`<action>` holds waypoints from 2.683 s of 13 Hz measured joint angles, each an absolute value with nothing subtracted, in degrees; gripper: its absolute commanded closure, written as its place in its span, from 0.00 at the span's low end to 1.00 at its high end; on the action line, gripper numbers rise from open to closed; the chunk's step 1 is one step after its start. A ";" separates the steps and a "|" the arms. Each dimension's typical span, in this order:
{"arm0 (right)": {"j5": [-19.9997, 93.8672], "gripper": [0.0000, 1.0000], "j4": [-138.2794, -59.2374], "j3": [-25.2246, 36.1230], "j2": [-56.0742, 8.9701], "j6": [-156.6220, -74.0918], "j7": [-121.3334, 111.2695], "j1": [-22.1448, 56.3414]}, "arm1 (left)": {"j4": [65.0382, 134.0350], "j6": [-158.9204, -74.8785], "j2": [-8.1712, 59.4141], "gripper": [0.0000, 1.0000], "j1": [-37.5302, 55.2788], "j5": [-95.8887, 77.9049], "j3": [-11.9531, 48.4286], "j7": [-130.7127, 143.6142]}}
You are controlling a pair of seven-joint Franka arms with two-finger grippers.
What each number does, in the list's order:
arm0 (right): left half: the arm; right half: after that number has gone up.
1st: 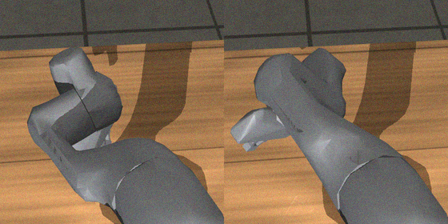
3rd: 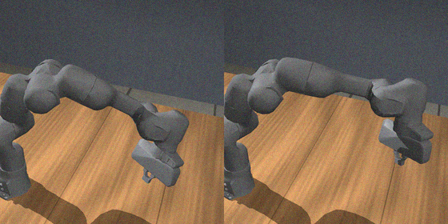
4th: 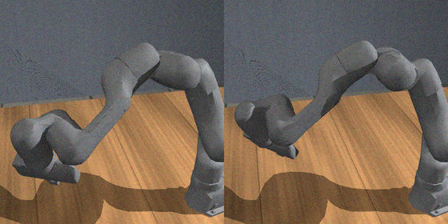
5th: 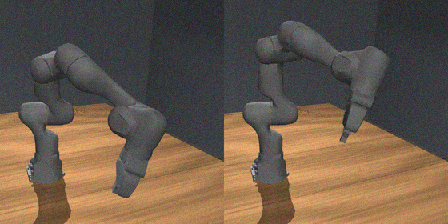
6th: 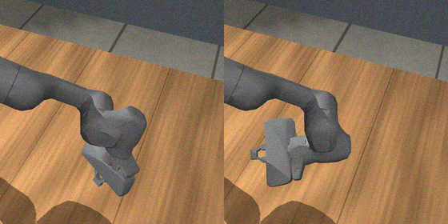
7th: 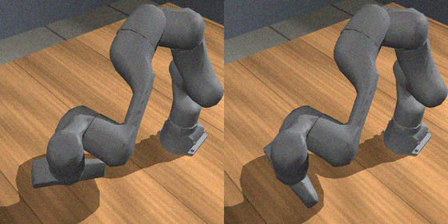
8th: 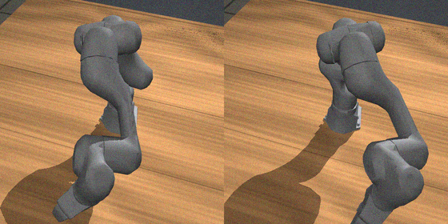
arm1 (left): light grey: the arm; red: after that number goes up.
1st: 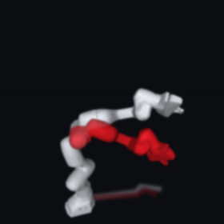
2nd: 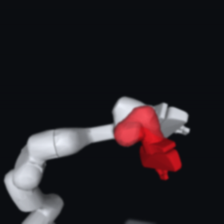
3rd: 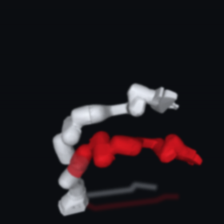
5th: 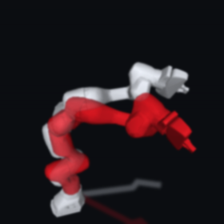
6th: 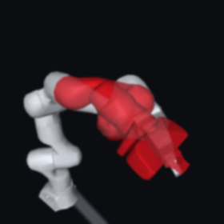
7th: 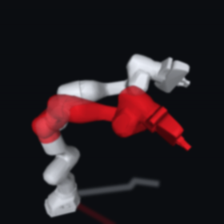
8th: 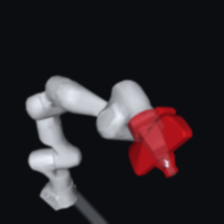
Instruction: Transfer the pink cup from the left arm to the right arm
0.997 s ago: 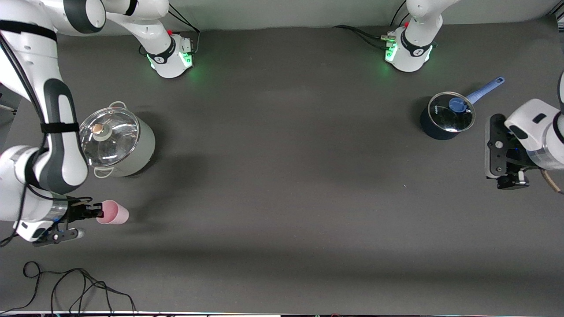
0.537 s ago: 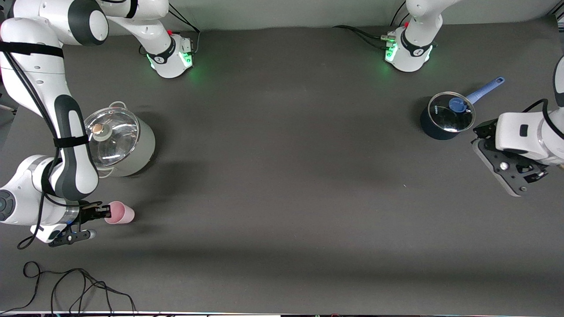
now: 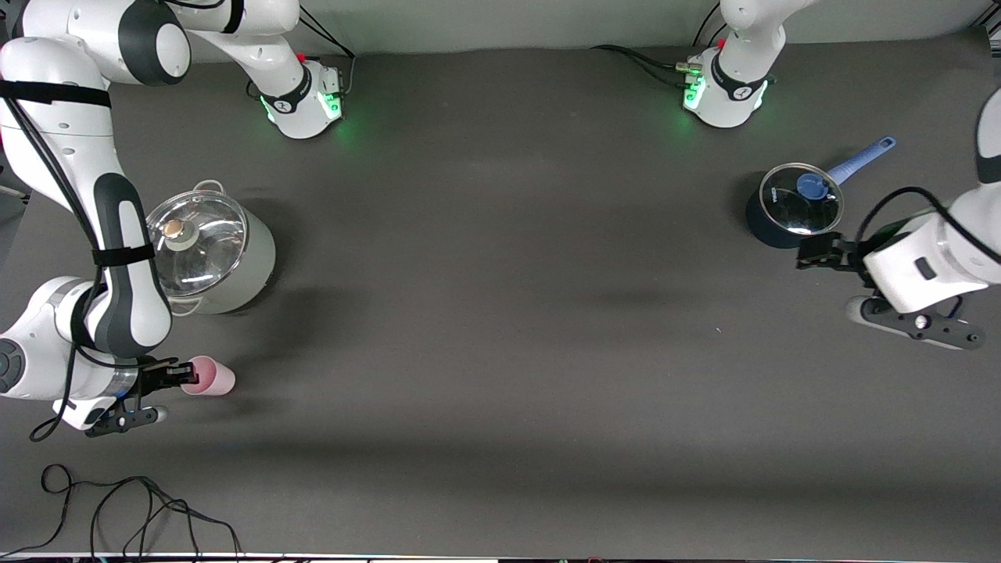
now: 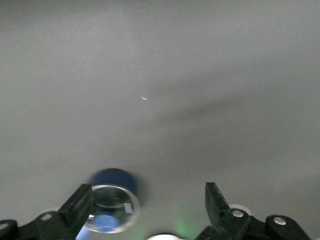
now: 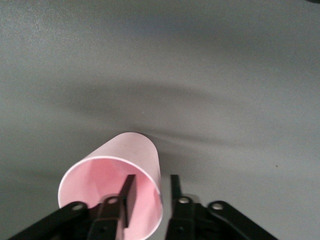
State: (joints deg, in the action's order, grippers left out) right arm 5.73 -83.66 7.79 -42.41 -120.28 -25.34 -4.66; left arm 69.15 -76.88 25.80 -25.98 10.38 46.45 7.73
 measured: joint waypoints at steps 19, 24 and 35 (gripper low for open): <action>5.80 0.00 -81.13 7.78 -13.84 -91.04 0.35 4.07 | 64.72 -68.57 23.13 0.00 7.31 7.72 9.32 9.37; 5.67 0.00 -85.25 8.94 -8.23 -91.22 0.44 3.36 | 79.47 -82.49 12.61 0.00 9.59 -0.58 0.57 8.70; 4.58 0.00 -93.42 3.78 0.23 -95.37 3.52 -0.58 | 95.69 -98.74 3.07 0.00 1.37 -0.83 6.59 2.67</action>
State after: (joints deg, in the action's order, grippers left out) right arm 4.58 -93.42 3.78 0.23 -95.37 3.52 -0.58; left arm 95.69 -98.74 3.07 1.37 -0.83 6.59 2.67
